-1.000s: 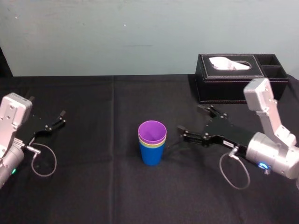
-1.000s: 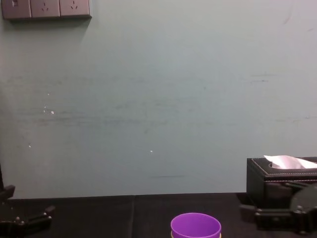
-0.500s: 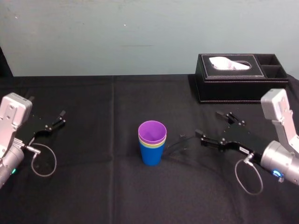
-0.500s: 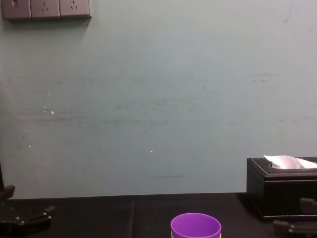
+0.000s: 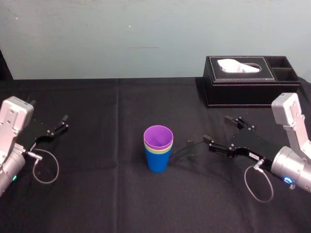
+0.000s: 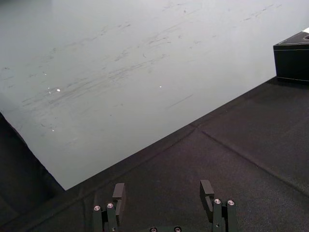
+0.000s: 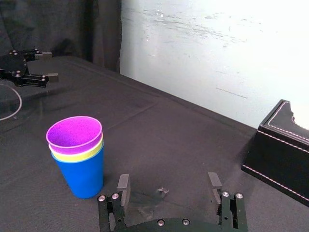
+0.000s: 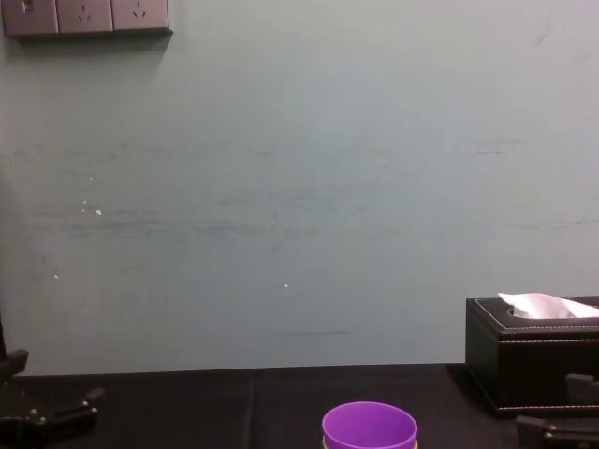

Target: Stack the three plastic cups sequentially using one hand.

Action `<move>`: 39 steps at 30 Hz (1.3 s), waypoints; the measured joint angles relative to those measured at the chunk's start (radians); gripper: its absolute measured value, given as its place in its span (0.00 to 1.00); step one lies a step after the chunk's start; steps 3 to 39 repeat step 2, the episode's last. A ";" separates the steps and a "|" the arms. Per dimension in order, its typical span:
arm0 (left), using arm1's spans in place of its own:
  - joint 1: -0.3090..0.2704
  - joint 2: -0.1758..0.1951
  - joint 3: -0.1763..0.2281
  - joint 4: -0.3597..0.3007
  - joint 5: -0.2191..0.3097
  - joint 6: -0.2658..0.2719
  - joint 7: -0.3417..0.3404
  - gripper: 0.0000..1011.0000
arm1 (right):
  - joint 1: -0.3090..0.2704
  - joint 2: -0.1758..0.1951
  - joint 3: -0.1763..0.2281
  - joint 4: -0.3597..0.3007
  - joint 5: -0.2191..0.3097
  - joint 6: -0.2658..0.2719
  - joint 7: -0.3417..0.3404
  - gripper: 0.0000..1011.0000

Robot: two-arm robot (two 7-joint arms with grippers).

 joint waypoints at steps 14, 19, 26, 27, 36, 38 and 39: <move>0.000 0.000 0.000 0.000 0.000 0.000 0.000 1.00 | 0.000 0.000 0.000 0.000 0.000 0.000 0.000 0.99; 0.000 0.000 0.000 0.000 0.000 0.000 0.000 1.00 | 0.000 0.000 0.000 0.000 0.000 0.000 0.000 0.99; 0.000 0.000 0.000 0.000 0.000 0.000 0.000 1.00 | 0.000 0.000 0.000 0.000 0.000 0.000 0.000 0.99; 0.000 0.000 0.000 0.000 0.000 0.000 0.000 1.00 | 0.000 0.000 0.000 0.000 0.000 0.000 0.000 0.99; 0.000 0.000 0.000 0.000 0.000 0.000 0.000 1.00 | 0.000 0.000 0.000 0.000 0.000 0.000 0.000 0.99; 0.000 0.000 0.000 0.000 0.000 0.000 0.000 1.00 | 0.000 0.000 0.000 0.000 0.000 0.000 0.000 0.99; 0.000 0.000 0.000 0.000 0.000 0.000 0.000 1.00 | 0.000 0.000 0.000 0.000 0.000 0.000 0.000 0.99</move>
